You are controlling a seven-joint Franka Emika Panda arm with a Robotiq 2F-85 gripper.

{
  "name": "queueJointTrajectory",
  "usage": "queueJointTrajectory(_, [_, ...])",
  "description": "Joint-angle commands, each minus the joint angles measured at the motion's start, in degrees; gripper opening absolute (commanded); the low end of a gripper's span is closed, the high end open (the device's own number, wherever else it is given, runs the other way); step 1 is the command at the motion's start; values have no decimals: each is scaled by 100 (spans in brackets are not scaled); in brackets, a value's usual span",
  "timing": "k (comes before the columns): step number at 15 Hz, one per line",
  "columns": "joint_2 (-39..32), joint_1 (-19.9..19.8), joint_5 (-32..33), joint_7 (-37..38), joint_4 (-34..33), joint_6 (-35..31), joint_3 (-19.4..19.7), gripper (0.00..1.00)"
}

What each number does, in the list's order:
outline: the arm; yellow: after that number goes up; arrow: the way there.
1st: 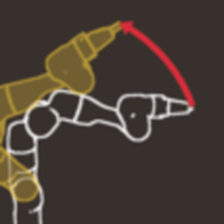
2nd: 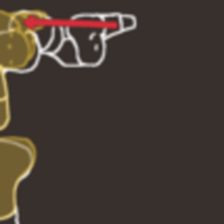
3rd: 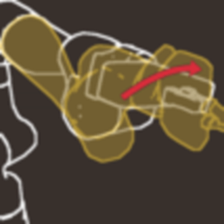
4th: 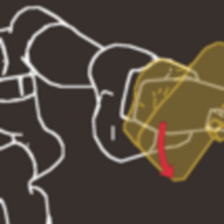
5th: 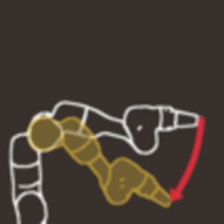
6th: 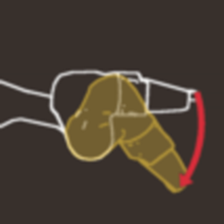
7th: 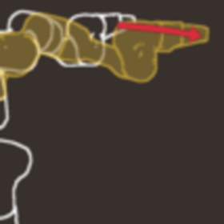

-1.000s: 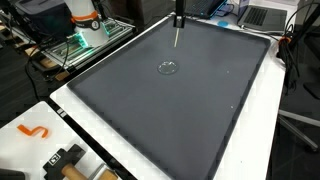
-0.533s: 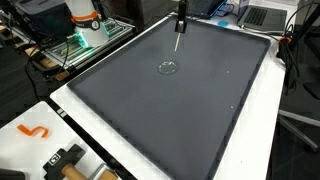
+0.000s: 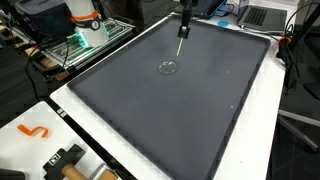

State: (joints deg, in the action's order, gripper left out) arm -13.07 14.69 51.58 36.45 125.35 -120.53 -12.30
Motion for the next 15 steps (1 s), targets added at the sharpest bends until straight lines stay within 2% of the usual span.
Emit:
queueJointTrajectory(1, [-251, 158, 303, 256, -168, 151, 101, 3])
queueJointTrajectory(8, [-418, 194, 492, 334, -257, 159, 152, 3])
queueJointTrajectory(15, [-411, 117, 402, 163, -282, -17, 153, 3])
